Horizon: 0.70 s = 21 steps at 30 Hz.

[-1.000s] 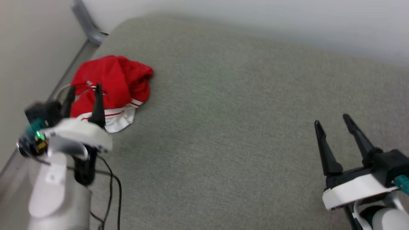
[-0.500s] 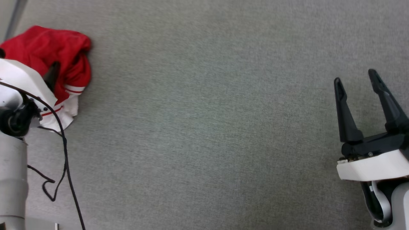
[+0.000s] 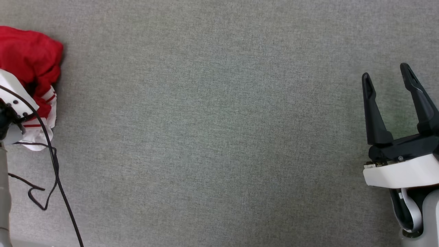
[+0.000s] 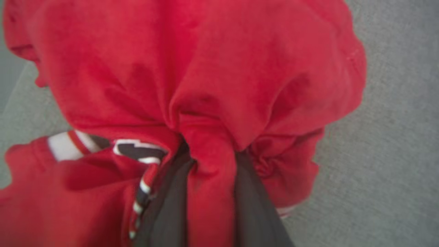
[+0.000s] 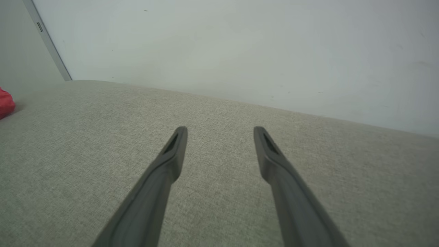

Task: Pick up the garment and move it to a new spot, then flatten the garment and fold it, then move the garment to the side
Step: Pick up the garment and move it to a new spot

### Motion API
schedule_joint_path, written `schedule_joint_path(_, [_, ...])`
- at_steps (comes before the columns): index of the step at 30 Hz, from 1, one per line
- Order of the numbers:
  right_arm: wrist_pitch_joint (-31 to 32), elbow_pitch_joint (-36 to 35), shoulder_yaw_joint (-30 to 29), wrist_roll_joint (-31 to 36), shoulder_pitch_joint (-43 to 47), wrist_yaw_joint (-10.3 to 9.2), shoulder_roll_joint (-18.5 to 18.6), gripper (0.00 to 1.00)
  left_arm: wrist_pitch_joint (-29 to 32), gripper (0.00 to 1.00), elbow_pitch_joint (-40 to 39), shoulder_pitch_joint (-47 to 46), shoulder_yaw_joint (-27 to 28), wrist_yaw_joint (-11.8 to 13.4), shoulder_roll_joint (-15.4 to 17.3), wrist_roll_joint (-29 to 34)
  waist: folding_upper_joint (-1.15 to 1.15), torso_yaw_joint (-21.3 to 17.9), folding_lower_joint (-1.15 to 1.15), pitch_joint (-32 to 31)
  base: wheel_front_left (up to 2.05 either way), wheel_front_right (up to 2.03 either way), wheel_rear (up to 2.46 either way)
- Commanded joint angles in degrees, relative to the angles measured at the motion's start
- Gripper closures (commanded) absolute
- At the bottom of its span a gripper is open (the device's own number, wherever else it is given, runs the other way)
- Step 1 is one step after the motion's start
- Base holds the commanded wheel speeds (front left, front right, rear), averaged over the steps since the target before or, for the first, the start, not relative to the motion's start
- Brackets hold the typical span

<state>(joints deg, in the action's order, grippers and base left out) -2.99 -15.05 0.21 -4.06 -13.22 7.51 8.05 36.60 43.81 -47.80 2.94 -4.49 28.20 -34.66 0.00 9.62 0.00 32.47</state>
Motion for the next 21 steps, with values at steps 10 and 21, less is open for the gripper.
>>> schedule_joint_path(10, [-0.6, 1.7, -0.6, -0.3, 2.0, -0.04, -1.3, 0.00, -12.1, 1.00, -0.3, 2.6, -1.6, -0.5, -1.0, 3.0, 0.00, 0.9, 0.00, -7.3, 0.00, 0.00, 0.00])
schedule_joint_path(21, [-1.7, 3.6, -2.3, -1.1, 6.7, -0.04, -4.1, 0.00, -34.4, 1.00, -5.3, 5.2, -3.1, -0.4, -2.7, 7.9, 0.00, 0.9, 0.00, -18.7, 0.00, 0.00, 0.00])
